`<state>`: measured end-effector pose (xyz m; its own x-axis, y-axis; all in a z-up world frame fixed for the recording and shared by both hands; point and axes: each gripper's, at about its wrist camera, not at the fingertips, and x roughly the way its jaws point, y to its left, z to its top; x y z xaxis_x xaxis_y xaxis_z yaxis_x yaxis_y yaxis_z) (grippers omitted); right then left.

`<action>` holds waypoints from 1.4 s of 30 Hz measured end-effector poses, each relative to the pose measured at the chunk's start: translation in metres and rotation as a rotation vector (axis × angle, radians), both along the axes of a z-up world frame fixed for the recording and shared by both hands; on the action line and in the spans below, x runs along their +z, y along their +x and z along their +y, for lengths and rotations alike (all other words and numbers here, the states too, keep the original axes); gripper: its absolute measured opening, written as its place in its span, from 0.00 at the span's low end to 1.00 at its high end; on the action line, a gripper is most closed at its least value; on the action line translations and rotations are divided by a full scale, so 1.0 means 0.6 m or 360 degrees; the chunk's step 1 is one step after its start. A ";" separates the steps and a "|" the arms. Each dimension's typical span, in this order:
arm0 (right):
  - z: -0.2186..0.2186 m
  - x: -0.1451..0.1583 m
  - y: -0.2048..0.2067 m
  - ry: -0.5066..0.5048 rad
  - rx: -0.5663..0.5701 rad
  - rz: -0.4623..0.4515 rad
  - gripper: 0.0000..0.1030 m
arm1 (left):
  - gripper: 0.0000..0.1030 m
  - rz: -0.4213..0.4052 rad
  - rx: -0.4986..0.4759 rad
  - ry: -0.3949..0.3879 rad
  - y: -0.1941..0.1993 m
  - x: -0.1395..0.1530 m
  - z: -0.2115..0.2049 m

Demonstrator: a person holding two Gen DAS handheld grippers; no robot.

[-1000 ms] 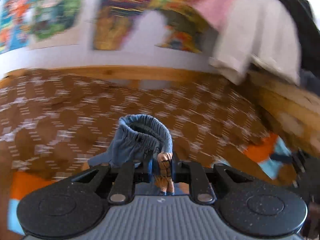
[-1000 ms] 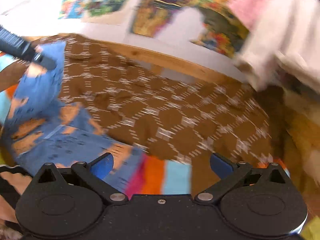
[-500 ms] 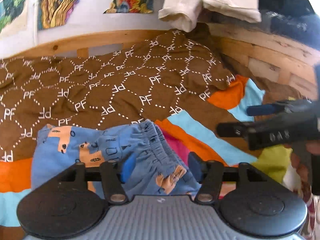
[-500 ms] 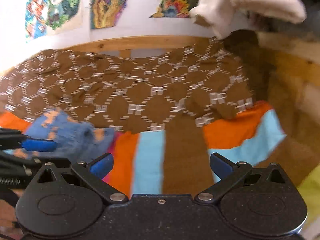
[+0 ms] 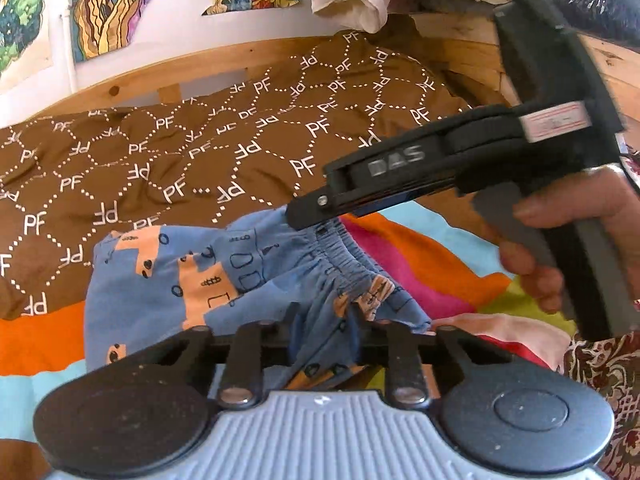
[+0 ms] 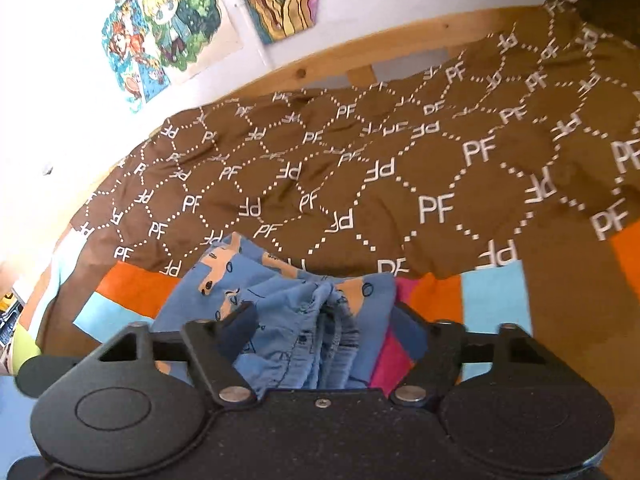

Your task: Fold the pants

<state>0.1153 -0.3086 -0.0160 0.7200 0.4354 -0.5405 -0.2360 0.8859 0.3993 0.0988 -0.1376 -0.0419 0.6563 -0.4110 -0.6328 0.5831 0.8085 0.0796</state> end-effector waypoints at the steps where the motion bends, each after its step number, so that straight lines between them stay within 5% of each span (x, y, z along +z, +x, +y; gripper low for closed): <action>1: -0.001 -0.005 0.005 0.0018 -0.0007 0.0017 0.56 | 0.17 0.0005 -0.0004 -0.0001 0.000 -0.002 0.000; 6: -0.011 -0.020 0.011 0.0138 -0.0060 0.0071 0.12 | 0.06 0.0004 -0.0021 -0.0013 -0.001 -0.002 0.002; 19: -0.033 0.027 -0.029 0.0136 -0.0184 0.0067 0.10 | 0.05 0.0049 -0.0099 -0.0133 -0.009 0.015 0.003; 23: -0.025 -0.002 -0.025 0.0005 -0.0229 0.0139 0.30 | 0.13 0.0130 -0.0043 -0.0117 0.002 0.009 0.014; 24: -0.022 -0.004 -0.031 -0.0043 -0.0243 0.0121 0.33 | 0.22 0.0110 -0.0016 -0.0161 -0.001 0.021 0.029; 25: -0.020 -0.002 -0.038 -0.0081 -0.0247 0.0090 0.43 | 0.43 0.0064 0.0013 -0.0190 -0.004 0.033 0.043; 27: -0.013 0.004 -0.057 -0.0167 -0.0251 0.0020 0.68 | 0.69 -0.0063 0.0101 -0.0188 -0.010 0.057 0.068; 28: -0.006 0.008 -0.067 -0.0220 -0.0249 -0.0022 0.79 | 0.73 -0.0113 0.0149 -0.0170 -0.009 0.064 0.079; 31: 0.027 0.015 -0.086 -0.0400 -0.0208 -0.0115 0.88 | 0.74 -0.0074 0.0284 -0.0078 0.015 0.056 0.101; 35: 0.072 0.005 -0.107 -0.0637 -0.0177 -0.0141 0.95 | 0.74 0.0198 0.0549 0.0065 0.060 0.011 0.128; 38: 0.081 -0.015 -0.118 -0.0824 -0.0191 -0.0123 0.99 | 0.76 0.0277 0.0645 0.0115 0.062 -0.013 0.158; 42: 0.056 -0.029 -0.135 -0.0756 -0.0176 -0.0077 0.99 | 0.84 0.0249 0.0686 0.0178 0.065 -0.015 0.175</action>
<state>0.0345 -0.2749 -0.0334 0.7772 0.0686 -0.6255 -0.1386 0.9883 -0.0639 0.1381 -0.0324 -0.0512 0.6453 -0.0456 -0.7626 0.2083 0.9709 0.1182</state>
